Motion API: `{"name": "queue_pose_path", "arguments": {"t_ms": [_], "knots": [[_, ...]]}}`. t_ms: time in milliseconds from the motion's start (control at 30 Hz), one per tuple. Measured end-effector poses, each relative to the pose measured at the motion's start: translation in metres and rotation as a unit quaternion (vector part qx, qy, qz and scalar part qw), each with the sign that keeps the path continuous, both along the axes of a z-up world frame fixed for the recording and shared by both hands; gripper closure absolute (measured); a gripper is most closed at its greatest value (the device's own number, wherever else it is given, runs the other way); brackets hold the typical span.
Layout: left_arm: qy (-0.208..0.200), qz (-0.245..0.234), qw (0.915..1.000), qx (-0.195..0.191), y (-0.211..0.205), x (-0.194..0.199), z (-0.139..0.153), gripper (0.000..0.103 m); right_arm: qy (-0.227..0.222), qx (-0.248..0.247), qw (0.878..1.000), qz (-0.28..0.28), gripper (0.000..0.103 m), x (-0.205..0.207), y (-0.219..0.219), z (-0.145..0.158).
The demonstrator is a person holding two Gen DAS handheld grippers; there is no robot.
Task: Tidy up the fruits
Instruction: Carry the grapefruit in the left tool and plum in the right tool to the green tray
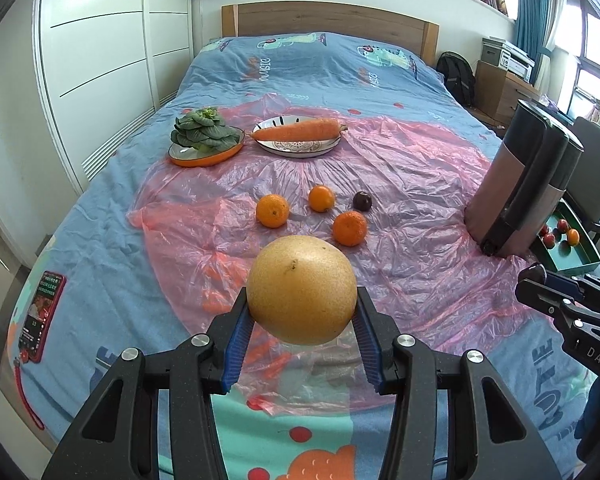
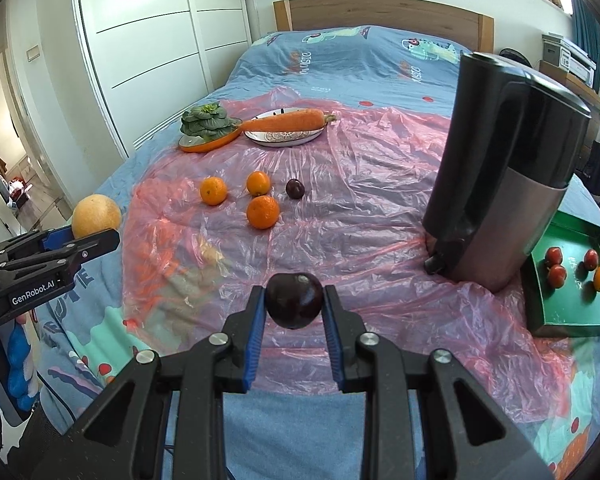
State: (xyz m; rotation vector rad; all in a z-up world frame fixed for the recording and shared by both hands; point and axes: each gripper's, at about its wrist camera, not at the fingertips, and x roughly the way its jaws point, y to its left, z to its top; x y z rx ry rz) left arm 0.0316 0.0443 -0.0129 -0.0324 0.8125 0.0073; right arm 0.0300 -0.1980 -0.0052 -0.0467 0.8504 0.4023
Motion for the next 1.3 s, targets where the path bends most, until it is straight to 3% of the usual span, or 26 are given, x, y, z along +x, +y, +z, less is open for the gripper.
{"name": "queue_pose_path", "arguments": {"t_ms": [300,700,1300], "knots": [[0.005,-0.030,0.9995,0.010,-0.029,-0.023,0.002,0.060,-0.007,0.000,1.000,-0.024,0.103,-0.031,-0.030,0.002],[0.007,-0.101,0.9947,0.017,-0.111,-0.027,0.016,0.060,-0.017,0.009,0.993,-0.114,0.103,-0.060,-0.126,0.003],[0.017,-0.221,0.9747,0.028,-0.236,-0.023,0.026,0.060,-0.018,0.013,0.976,-0.219,0.103,-0.066,-0.256,-0.014]]}}
